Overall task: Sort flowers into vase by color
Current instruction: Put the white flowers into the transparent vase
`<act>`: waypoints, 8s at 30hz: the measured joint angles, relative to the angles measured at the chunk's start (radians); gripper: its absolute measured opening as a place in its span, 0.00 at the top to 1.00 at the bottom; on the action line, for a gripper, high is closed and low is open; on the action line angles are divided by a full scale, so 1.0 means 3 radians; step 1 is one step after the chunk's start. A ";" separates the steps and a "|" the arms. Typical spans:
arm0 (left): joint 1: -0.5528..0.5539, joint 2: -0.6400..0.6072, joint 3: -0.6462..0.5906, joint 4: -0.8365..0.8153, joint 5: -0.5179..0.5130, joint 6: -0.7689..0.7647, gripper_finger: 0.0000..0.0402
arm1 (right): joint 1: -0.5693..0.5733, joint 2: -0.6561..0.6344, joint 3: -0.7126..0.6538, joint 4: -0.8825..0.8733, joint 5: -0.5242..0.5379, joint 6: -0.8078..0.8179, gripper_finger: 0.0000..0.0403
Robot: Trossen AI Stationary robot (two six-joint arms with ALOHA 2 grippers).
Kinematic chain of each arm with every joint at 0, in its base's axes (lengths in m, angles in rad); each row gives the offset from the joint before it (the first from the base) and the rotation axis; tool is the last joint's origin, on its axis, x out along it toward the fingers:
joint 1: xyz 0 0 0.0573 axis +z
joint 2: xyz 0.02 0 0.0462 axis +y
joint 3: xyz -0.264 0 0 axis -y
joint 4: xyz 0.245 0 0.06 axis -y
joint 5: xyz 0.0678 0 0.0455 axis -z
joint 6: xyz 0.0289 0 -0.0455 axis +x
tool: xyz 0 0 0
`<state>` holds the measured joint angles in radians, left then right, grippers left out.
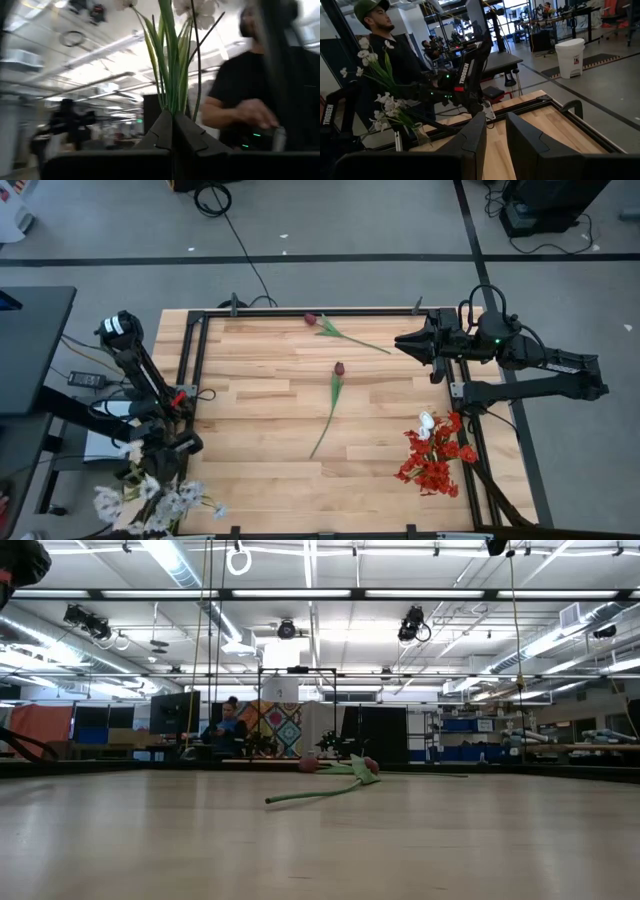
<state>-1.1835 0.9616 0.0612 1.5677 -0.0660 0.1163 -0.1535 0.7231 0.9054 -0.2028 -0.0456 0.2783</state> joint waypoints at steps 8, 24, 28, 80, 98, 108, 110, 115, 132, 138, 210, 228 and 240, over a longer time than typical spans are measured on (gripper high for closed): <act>0.0157 -0.0161 0.0009 0.0000 -0.0754 0.0012 0.99 | -0.0001 0.0000 0.0000 0.0000 0.0000 0.0000 0.79; 0.0430 -0.0755 0.0014 -0.0018 -0.2107 0.0844 0.99 | 0.0000 0.0000 0.0000 0.0000 -0.0001 0.0000 0.79; 0.0491 -0.0978 0.0014 -0.0018 -0.2599 0.1266 0.99 | -0.0001 0.0000 0.0000 0.0000 -0.0001 0.0000 0.79; 0.1664 -0.1329 0.0696 -0.1124 -0.3114 0.0737 0.99 | 0.0168 0.2612 0.0073 0.3886 0.0613 0.1536 0.79; 0.1847 -0.1330 0.1431 -0.2959 -0.3356 0.0390 0.99 | 0.0174 0.4271 0.2160 0.3882 0.0337 0.1477 0.46; 0.1889 -0.1257 0.1431 -0.3595 -0.3354 -0.0173 0.99 | 0.0134 0.4680 0.2655 0.3695 0.0154 0.1630 0.43; 0.1921 -0.1260 0.1431 -0.3570 -0.3366 -0.0181 0.99 | 0.0137 0.4685 0.2655 0.3660 0.0033 0.1631 0.45; 0.2066 -0.1277 0.1431 -0.3538 -0.3478 -0.0156 0.99 | 0.0173 0.4678 0.2659 0.3539 -0.0154 0.1617 0.49; 0.2278 -0.1133 0.1431 -0.3665 -0.3436 -0.0595 0.95 | 0.0023 0.4678 0.2659 0.3201 -0.0494 0.1669 0.96; 0.2270 -0.1089 0.1431 -0.3737 -0.3425 -0.0710 0.78 | -0.0017 0.4663 0.2656 0.3049 -0.0644 0.1690 0.98; 0.2988 -0.1025 0.1778 -0.5379 -0.1892 -0.1101 0.97 | 0.0093 0.0872 0.0882 -0.0372 0.0051 -0.0301 0.68; 0.3147 -0.1135 0.1778 -0.5238 -0.1784 -0.1025 0.97 | 0.0037 0.0319 -0.0046 0.0068 0.0089 -0.0139 0.68; 0.2692 -0.1997 0.1777 -0.5802 -0.1062 -0.0833 0.97 | 0.0037 0.0493 -0.0046 0.0103 0.0088 -0.0145 0.68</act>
<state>-0.3758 0.3626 0.5941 -0.1730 -0.3845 -0.1336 -0.1425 0.8711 0.8917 -0.1719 -0.0192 0.2349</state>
